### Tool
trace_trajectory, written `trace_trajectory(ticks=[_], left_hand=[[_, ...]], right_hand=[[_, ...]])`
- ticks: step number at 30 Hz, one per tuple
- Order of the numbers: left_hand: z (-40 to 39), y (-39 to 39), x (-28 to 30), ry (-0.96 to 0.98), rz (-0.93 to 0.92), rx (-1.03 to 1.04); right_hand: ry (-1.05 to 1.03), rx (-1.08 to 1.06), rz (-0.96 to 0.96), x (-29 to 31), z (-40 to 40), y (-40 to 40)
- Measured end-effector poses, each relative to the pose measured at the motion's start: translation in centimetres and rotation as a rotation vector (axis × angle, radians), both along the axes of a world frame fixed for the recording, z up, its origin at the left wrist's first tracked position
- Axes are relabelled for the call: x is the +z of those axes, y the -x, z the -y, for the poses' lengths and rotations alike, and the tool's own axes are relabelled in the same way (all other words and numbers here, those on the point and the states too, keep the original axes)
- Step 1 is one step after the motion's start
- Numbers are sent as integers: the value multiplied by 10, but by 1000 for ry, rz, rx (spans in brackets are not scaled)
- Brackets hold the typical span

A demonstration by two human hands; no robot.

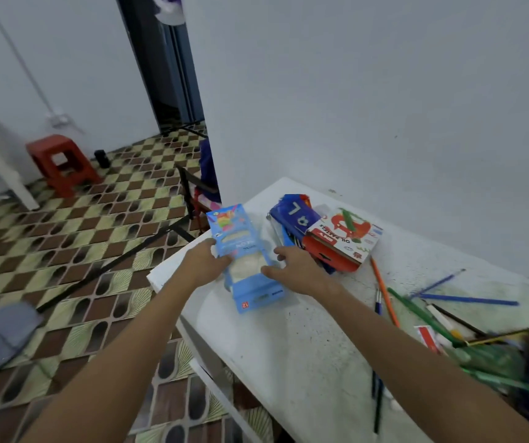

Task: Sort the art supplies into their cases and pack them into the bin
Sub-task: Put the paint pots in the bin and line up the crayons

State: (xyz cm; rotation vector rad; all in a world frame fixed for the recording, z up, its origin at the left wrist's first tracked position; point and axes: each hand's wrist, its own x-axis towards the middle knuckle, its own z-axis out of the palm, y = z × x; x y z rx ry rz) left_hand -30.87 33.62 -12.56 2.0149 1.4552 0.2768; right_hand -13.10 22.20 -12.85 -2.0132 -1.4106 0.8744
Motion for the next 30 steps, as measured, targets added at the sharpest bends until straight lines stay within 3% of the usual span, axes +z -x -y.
trace_trajectory(ticks=[7,14,18,21,26,30], left_hand=[[20,-9,-13,25,55,17],[25,-5,-12,13,95,-150],[10,-1,-7,24,131,-52],[5,-8,-1,72,235,37],[24,-33,15,356,605,-17],[57,-66,18,522,757,-88]], right_hand=[[-3,-92,-52,-15,-4,0],[-95,-138,-28,-15,5,-13],[-144,-178,-65,-12,13,-20],[-156,-206,-172,-4,28,-24],[-226,-302,-296,16,78,-46],[-275,-474,-525,23,137,-71]])
